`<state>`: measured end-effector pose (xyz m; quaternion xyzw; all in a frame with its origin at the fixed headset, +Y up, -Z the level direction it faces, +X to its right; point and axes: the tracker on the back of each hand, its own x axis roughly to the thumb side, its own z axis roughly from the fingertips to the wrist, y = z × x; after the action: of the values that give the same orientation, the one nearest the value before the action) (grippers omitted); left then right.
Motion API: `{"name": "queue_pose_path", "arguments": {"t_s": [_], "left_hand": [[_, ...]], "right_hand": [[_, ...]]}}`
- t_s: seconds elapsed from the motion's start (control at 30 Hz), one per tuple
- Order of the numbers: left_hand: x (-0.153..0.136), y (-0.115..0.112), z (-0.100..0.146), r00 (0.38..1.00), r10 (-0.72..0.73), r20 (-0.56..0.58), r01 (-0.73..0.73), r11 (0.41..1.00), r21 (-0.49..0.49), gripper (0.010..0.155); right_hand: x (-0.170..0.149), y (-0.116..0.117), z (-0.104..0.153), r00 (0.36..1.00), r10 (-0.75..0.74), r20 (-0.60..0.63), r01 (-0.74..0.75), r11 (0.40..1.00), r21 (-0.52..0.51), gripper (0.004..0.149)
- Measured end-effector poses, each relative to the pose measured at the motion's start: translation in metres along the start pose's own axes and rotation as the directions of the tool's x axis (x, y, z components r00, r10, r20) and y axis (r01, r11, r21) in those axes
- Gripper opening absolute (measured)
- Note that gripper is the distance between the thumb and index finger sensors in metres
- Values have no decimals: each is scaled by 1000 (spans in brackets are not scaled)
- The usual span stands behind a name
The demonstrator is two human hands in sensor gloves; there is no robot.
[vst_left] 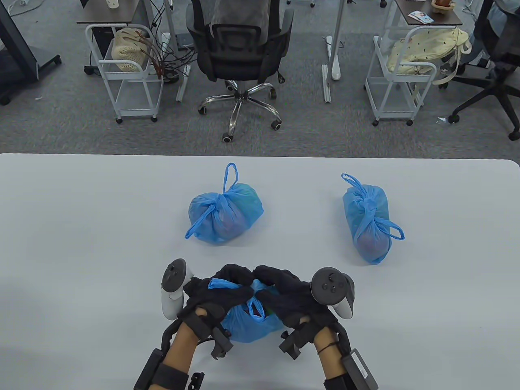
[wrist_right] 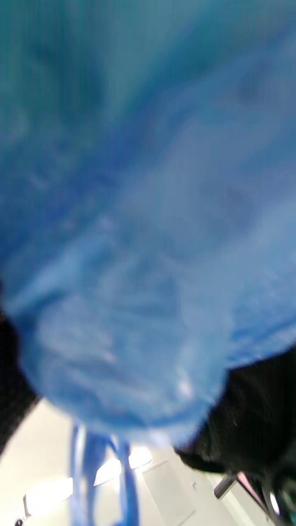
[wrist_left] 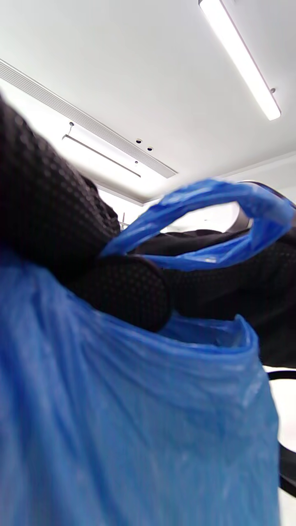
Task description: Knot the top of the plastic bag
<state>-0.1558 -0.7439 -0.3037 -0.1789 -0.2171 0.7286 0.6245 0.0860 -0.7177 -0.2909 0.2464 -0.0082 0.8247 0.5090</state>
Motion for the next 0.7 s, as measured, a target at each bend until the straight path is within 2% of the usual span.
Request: {"name": "queue_pose_path", "arguments": {"t_s": [0.03,0.2,0.27,0.4,0.47,0.67,0.7], "left_hand": [[1,0,0,1000,-18,-4,18,1000,10,41],[10,0,1,982,-190,9,190,981,33,41],[17,0,4,946,-325,25,321,943,92,41],[28,-6,8,812,-582,34,564,800,205,39],[32,-11,9,753,-657,36,629,735,251,39],[40,-23,14,586,-809,48,738,557,380,38],[41,-24,14,579,-813,57,739,554,384,38]], "right_hand": [[0,-2,1,1000,16,6,-16,999,-42,48],[-2,-4,0,1000,-16,8,17,998,-62,42],[0,-5,0,1000,-11,18,13,997,-74,42],[2,-2,0,1000,11,27,-9,998,-65,41],[2,-2,0,1000,15,26,-14,998,-61,41],[2,-2,0,1000,9,23,-8,998,-67,41],[2,-2,0,1000,10,23,-8,998,-67,41]]}}
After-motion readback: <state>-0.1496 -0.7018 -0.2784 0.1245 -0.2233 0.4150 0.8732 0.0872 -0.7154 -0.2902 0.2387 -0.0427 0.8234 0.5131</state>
